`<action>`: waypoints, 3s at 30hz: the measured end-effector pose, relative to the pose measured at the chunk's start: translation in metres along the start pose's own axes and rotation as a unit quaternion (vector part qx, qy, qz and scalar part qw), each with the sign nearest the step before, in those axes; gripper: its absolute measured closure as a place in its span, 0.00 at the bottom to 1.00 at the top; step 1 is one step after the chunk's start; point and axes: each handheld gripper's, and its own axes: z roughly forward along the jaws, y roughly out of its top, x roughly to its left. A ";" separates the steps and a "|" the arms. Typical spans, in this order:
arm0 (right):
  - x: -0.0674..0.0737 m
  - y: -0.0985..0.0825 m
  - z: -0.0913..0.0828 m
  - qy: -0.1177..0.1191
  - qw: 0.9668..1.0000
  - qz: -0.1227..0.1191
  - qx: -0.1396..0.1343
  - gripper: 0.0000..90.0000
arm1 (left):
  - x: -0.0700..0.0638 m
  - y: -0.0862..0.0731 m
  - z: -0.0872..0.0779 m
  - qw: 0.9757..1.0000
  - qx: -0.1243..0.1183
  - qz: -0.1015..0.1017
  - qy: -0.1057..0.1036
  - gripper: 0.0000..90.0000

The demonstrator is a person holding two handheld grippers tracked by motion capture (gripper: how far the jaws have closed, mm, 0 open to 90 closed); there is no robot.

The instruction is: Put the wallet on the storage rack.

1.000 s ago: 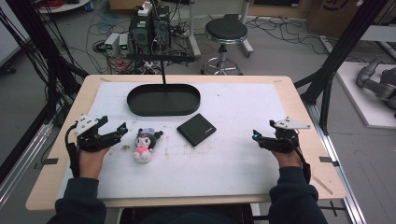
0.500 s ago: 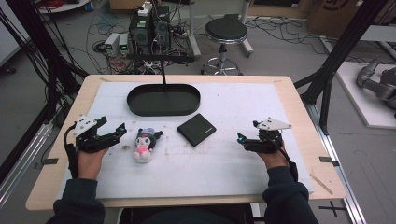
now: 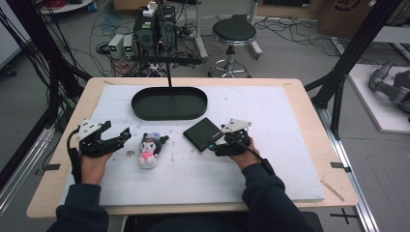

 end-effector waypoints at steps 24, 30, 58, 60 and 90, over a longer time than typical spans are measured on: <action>0.036 0.012 0.052 -0.008 0.995 -0.078 0.056 0.71 | 0.003 -0.001 -0.002 1.000 -0.003 -0.010 0.001 0.23; 0.032 0.014 0.044 -0.015 0.997 -0.062 0.052 0.91 | 0.004 -0.001 -0.002 1.000 -0.003 -0.012 0.002 0.23; -0.008 0.038 -0.016 0.023 0.996 0.067 -0.052 0.94 | 0.004 0.000 -0.002 1.000 -0.003 -0.011 0.003 0.23; -0.009 0.039 -0.020 0.035 0.994 0.084 -0.055 0.94 | 0.004 -0.001 -0.002 1.000 -0.003 -0.011 0.002 0.23; -0.057 0.022 -0.023 -0.008 0.977 0.197 -0.076 0.86 | 0.002 0.000 -0.001 1.000 -0.004 -0.011 0.003 0.23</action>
